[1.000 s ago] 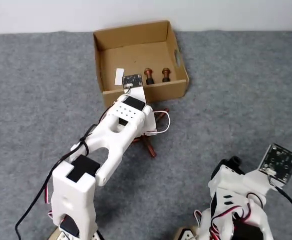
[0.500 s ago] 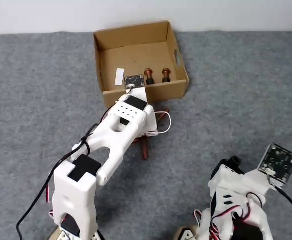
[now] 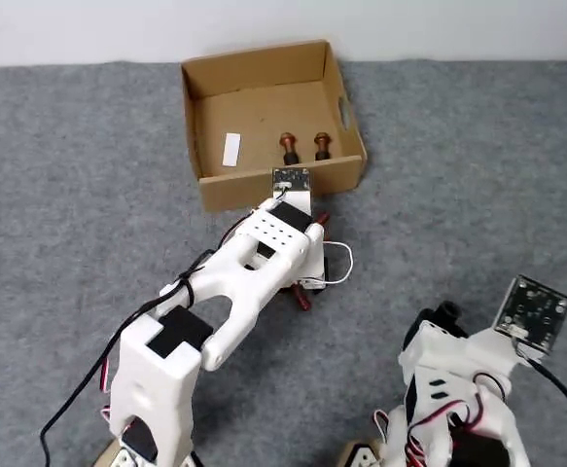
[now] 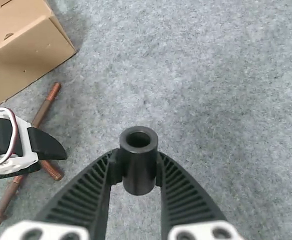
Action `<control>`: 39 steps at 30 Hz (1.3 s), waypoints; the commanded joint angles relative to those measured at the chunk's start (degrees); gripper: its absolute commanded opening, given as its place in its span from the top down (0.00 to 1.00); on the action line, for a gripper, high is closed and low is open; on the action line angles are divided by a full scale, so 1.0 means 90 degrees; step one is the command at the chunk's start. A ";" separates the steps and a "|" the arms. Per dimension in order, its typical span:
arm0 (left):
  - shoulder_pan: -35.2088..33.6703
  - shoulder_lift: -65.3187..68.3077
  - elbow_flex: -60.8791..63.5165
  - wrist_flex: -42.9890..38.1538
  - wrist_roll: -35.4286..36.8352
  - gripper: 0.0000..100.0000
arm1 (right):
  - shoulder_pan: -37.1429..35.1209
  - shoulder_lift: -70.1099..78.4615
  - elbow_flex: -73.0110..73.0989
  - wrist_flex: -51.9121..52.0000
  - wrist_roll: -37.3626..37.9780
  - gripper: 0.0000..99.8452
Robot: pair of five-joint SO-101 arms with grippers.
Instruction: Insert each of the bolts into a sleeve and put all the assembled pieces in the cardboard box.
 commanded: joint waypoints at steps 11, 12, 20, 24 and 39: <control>-0.0850 -0.0039 -0.0073 0.0039 -0.0068 0.92 | -0.0063 -0.0015 -0.0039 -0.0161 0.0078 0.99; -0.0850 -0.0039 -0.0073 0.0010 -0.0068 0.92 | -0.0063 -0.0015 -0.0039 -0.0161 0.0078 0.99; -0.1035 -0.0039 -0.0073 -0.0322 -0.0068 0.85 | -0.0063 -0.0015 -0.0039 -0.0161 0.0078 0.99; -0.1035 -0.0029 -0.0054 -0.0313 -0.0068 0.77 | -0.0063 -0.0015 -0.0039 -0.0161 0.0078 0.99; -0.0801 -0.0215 -0.0142 0.0391 -0.0068 1.00 | -0.0063 -0.0044 -0.0059 -0.0161 0.0088 0.99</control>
